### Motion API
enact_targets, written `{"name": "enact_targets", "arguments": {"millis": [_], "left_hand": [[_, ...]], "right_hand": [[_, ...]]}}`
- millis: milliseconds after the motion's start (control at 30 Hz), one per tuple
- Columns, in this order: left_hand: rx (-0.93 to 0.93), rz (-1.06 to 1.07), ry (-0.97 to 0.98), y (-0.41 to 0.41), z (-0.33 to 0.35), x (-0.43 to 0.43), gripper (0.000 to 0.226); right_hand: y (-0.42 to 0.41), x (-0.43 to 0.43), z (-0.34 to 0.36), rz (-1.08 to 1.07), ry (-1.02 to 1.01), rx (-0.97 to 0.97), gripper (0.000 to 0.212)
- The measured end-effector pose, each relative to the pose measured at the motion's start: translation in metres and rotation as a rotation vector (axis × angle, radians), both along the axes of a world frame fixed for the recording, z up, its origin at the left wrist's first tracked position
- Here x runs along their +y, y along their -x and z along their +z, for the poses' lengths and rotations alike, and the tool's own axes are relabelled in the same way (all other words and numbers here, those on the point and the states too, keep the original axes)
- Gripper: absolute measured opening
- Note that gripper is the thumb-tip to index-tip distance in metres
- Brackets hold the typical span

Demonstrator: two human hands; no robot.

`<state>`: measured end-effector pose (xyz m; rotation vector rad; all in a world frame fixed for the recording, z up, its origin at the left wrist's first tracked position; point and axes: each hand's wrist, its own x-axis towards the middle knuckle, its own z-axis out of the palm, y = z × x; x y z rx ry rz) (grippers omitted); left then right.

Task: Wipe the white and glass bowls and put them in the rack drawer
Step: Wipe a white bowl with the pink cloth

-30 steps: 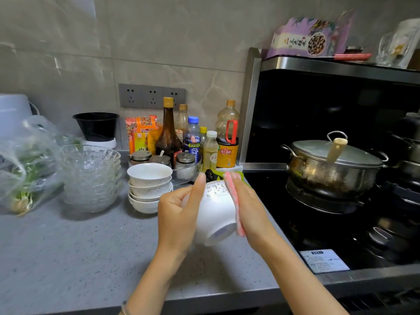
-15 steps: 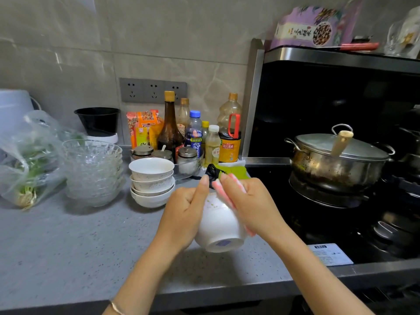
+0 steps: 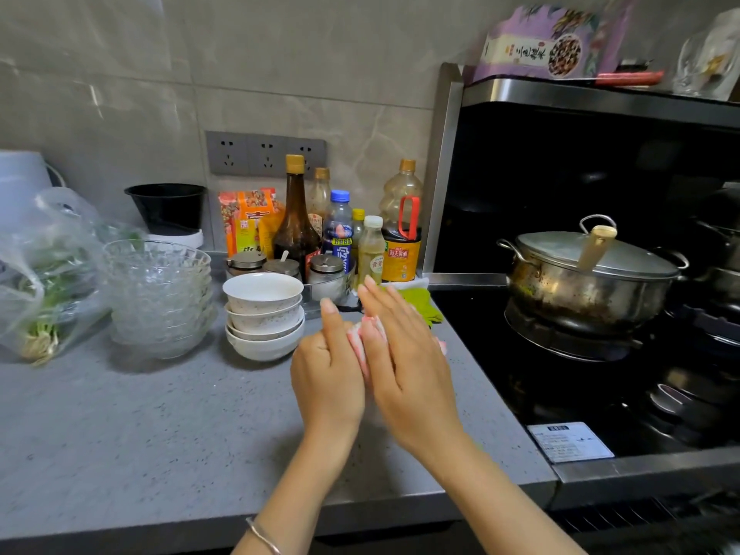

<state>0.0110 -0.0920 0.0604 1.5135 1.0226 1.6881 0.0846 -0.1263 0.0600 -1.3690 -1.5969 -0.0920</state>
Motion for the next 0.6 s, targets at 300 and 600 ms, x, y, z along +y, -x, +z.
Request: {"name": "enact_targets", "arguments": {"millis": [300, 600], "left_hand": [[-0.049, 0.0, -0.02, 0.002, 0.004, 0.001, 0.069], [-0.155, -0.219, 0.081, 0.014, 0.005, 0.005, 0.082]], "right_hand": [[-0.003, -0.002, 0.006, 0.048, 0.016, 0.12, 0.047], [-0.017, 0.001, 0.022, 0.218, 0.233, 0.633, 0.039]]}}
